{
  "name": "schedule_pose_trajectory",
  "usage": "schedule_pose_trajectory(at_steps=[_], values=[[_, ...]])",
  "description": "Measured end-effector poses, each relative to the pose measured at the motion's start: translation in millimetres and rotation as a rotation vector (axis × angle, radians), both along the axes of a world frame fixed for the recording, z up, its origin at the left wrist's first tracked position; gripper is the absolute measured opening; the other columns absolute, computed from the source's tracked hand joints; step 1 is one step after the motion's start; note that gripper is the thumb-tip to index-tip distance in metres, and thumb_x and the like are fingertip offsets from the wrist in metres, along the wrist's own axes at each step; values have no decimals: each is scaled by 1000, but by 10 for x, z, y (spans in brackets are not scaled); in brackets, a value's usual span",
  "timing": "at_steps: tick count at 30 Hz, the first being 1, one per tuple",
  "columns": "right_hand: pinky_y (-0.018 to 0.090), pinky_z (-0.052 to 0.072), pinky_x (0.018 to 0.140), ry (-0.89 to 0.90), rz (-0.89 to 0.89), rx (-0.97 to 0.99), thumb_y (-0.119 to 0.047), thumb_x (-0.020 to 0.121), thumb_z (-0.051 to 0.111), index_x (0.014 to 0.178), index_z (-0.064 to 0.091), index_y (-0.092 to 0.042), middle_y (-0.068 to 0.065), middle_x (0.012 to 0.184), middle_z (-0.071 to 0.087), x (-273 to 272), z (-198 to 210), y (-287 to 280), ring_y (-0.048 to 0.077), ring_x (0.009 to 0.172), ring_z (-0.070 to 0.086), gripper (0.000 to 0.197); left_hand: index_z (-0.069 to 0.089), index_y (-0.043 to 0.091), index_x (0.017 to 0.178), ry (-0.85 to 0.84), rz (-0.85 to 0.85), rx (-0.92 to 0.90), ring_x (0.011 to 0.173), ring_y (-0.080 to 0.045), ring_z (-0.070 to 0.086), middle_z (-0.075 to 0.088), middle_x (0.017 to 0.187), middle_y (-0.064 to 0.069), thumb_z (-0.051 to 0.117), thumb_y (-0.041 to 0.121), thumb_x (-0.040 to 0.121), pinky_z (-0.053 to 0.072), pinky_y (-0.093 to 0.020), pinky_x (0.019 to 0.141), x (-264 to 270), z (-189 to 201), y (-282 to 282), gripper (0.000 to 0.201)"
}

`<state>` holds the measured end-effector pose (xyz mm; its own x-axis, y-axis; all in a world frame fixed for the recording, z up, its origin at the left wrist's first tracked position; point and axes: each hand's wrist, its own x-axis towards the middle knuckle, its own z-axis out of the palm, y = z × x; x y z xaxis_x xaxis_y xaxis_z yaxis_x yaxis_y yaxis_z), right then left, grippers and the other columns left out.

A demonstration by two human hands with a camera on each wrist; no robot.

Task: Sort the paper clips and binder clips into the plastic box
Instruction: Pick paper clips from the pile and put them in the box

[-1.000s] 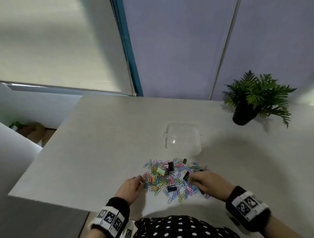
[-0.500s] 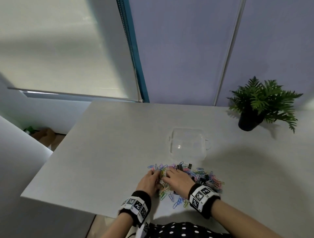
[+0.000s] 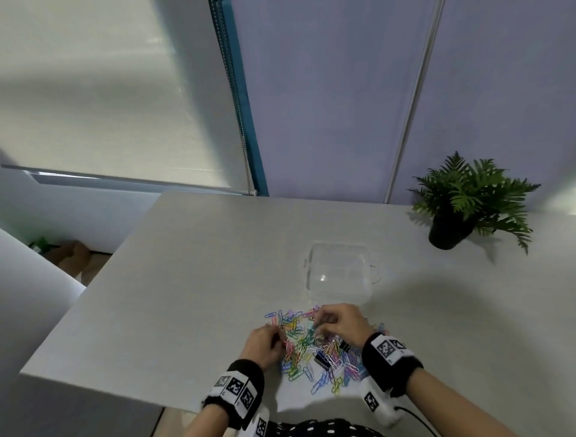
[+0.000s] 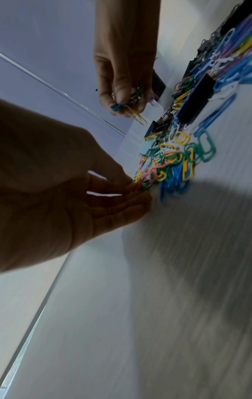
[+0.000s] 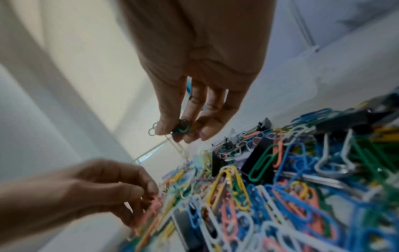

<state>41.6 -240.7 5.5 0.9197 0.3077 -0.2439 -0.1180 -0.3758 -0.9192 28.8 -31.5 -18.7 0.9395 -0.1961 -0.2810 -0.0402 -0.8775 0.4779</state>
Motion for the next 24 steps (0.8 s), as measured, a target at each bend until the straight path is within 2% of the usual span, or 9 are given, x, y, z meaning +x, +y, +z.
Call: schedule_pose_trajectory(at_steps=[3, 6, 9, 12, 15, 18, 21, 22, 24], values=[[21, 55, 72, 32, -63, 119, 0, 74, 70, 76, 67, -7, 11, 81, 70, 26, 70, -69, 17, 75, 67, 8, 51, 10, 115, 51, 21, 38, 109, -22, 53, 54, 118, -6, 55, 37, 88, 43, -30, 99, -9, -9, -116, 38], [11, 49, 63, 71, -142, 199, 0, 73, 72, 80, 66, -1, 9, 79, 69, 84, 143, -116, 9, 71, 66, 9, 43, 10, 125, 52, 13, 121, 117, -23, 49, 47, 128, -6, 61, 34, 85, 41, -31, 102, 6, -34, -208, 49], [18, 53, 63, 158, -221, 323, -3, 77, 68, 86, 64, -1, 11, 83, 70, 160, 188, -177, 11, 70, 66, 10, 46, 12, 122, 17, -1, 142, 116, -22, 50, 50, 127, -5, 55, 25, 89, 41, -29, 99, 22, -47, -205, 37], [28, 57, 62, 245, -280, 401, -2, 80, 65, 90, 60, 1, 13, 81, 69, 229, 225, -226, 20, 67, 64, 12, 53, 15, 110, 43, -3, 76, 108, -20, 53, 57, 119, -4, 61, 28, 85, 44, -29, 95, 54, -49, -142, 29], [26, 57, 59, 239, -347, 413, -1, 82, 62, 93, 58, 5, 16, 80, 66, 335, 272, -253, 22, 66, 63, 13, 50, 20, 82, 112, 92, -135, 84, -11, 54, 61, 93, 3, 69, 28, 79, 47, -20, 77, 86, 6, -77, 21], [22, 55, 54, 160, -426, 386, 4, 83, 59, 89, 58, 3, 15, 77, 64, 526, 309, -278, 18, 60, 62, 7, 52, 21, 73, 297, 185, -490, 65, -9, 56, 56, 74, 5, 74, 13, 74, 48, -18, 58, 137, 77, 4, 24], [18, 53, 48, 97, -466, 299, 12, 82, 56, 80, 55, 0, 14, 71, 59, 724, 270, -273, 11, 48, 60, 13, 54, 14, 77, 402, 170, -728, 74, -23, 60, 55, 73, -2, 70, -5, 74, 49, -23, 58, 195, 154, 68, 24], [17, 53, 49, 81, -460, 249, 14, 81, 56, 78, 54, -1, 15, 70, 58, 766, 237, -267, 13, 50, 60, 15, 55, 11, 78, 420, 167, -774, 73, -24, 63, 56, 73, -3, 67, -9, 74, 50, -22, 58, 210, 176, 67, 24], [17, 55, 56, 52, -405, 108, 11, 81, 58, 79, 57, -1, 16, 75, 60, 811, 160, -262, 23, 64, 61, 13, 56, 9, 81, 435, 153, -805, 68, -15, 65, 58, 73, -2, 65, -12, 75, 52, -20, 59, 236, 200, 46, 23]])
